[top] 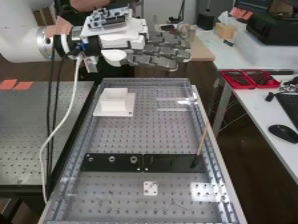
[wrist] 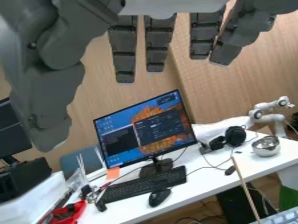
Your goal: Grab the drill bit and place it in the clear container
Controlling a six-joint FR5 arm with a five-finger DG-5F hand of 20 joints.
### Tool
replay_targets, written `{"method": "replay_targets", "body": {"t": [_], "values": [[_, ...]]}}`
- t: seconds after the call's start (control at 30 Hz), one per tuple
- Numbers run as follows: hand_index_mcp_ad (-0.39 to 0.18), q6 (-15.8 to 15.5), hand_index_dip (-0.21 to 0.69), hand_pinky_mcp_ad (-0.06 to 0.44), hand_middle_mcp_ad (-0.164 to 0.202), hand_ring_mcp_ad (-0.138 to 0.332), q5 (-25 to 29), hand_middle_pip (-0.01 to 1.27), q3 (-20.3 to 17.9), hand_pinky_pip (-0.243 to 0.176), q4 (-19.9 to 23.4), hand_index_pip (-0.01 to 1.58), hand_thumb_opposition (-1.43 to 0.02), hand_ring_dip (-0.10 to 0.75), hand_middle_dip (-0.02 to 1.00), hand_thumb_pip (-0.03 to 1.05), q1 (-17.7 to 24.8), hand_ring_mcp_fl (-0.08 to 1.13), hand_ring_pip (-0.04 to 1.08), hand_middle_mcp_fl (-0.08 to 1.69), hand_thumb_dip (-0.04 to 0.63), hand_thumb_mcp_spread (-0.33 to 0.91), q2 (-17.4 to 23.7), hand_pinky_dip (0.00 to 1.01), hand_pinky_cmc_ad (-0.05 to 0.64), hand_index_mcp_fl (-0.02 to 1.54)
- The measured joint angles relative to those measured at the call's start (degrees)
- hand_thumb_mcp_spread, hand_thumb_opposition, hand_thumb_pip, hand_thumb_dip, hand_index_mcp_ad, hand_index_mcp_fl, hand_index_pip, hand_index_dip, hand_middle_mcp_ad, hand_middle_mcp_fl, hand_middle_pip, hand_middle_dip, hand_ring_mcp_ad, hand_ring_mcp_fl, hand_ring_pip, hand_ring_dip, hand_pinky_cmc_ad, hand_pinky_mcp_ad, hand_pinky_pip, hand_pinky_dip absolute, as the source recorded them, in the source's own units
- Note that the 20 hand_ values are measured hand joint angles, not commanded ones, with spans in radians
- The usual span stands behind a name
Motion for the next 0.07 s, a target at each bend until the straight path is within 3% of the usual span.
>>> {"method": "replay_targets", "body": {"t": [0.07], "values": [[-0.105,0.2,0.188,0.134,0.012,0.195,0.1,0.13,-0.1,-0.108,0.0,0.09,-0.73,-0.026,0.14,0.45,0.1,0.00,0.09,0.08,0.154,0.30,0.0,0.28,0.262,0.31]]}}
